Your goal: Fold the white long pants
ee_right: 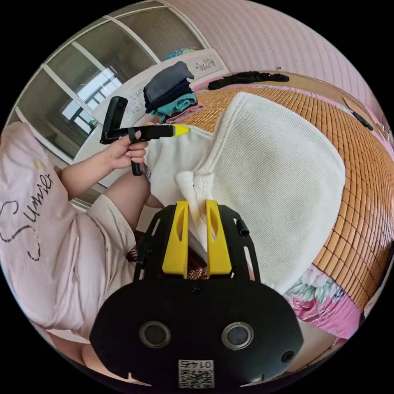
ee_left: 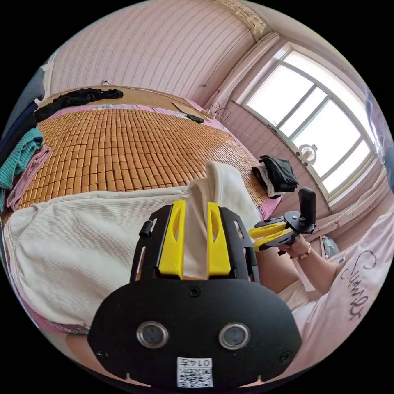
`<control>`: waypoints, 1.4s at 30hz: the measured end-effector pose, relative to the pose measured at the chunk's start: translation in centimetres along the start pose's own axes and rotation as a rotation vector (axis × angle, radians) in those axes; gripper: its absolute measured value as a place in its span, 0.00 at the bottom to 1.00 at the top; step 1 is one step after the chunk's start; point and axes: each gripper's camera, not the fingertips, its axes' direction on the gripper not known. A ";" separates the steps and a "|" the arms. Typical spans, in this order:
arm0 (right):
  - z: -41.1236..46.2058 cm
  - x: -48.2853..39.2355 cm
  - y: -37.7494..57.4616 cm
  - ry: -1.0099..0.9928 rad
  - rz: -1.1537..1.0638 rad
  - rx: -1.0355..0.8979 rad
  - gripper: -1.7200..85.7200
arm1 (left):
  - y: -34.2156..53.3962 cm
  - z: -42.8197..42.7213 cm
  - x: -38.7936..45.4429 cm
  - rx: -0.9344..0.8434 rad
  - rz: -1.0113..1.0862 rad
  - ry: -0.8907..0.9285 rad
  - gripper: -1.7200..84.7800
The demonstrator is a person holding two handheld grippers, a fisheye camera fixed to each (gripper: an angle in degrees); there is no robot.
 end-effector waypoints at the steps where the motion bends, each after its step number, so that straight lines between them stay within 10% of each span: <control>1: 1.6 -0.7 -0.3 0.008 0.002 -0.058 0.11 | 0.5 -0.3 -1.1 -0.017 -0.048 -0.016 0.12; 12: 6.7 -6.1 -2.5 0.277 -0.119 -0.147 0.11 | -0.1 4.6 -1.8 -0.115 -0.093 0.074 0.11; 18: 5.0 -9.3 -3.0 0.081 -0.183 -0.118 0.02 | -0.9 7.6 -2.4 -0.231 -0.113 0.007 0.02; 23: 5.9 -9.9 -3.3 0.394 -0.139 -0.057 0.10 | -0.9 6.6 -3.1 -0.211 -0.155 0.045 0.01; 42: 5.1 -9.1 -5.5 0.057 -0.143 -0.075 0.03 | 0.6 5.7 -3.6 -0.218 -0.134 0.042 0.01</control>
